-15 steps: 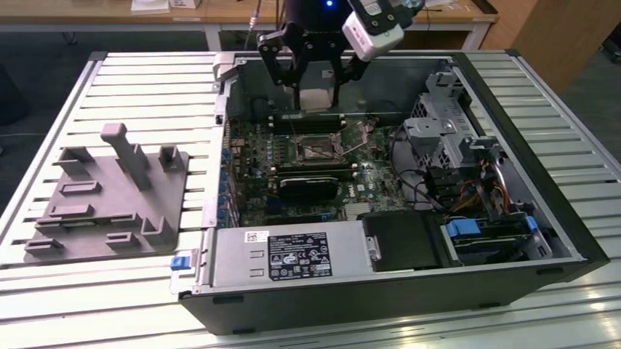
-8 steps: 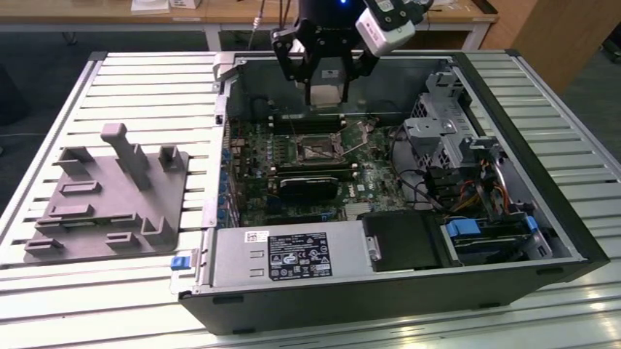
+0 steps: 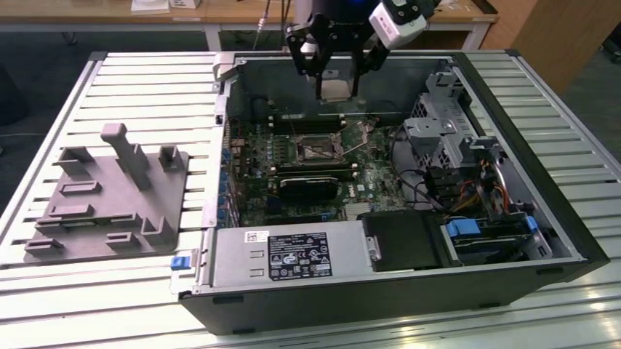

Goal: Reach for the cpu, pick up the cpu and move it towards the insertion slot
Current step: 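Pick up the cpu and move it towards the insertion slot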

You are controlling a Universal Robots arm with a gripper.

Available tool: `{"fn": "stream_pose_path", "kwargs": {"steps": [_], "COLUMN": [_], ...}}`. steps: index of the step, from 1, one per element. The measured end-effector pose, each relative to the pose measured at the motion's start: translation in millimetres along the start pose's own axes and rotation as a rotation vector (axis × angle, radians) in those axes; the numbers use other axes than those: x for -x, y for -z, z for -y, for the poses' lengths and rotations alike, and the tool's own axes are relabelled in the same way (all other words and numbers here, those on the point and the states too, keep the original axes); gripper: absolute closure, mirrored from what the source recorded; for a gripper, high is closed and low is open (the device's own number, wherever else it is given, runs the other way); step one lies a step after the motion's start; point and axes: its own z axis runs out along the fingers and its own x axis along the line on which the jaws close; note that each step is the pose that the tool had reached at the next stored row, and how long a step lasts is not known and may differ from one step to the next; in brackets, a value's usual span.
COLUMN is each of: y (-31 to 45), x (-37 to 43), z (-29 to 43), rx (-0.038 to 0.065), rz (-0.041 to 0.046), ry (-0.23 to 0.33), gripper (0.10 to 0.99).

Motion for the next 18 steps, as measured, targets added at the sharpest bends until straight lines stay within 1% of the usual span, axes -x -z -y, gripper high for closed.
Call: {"fn": "stream_pose_path", "kwargs": {"steps": [2, 4, 10, 13, 16, 18], "y": [-0.3, -0.6, -1.7, -2.5, -3.2, -3.3], "x": [3.8, 6.0, 10.2, 12.0, 13.0, 13.1], "z": [-2.7, -6.8, -22.0, -28.1, -31.6, -32.7], "rx": [0.0, 0.0, 0.0, 0.0, 0.0, 0.0], "rz": [-0.0001, 0.0, 0.0, 0.0001, 0.0, -0.0001], "ry": [0.0, 0.0, 0.0, 0.0, 0.0, 0.0], "gripper": [0.545, 0.545, 0.545, 0.545, 0.545, 0.545]}}
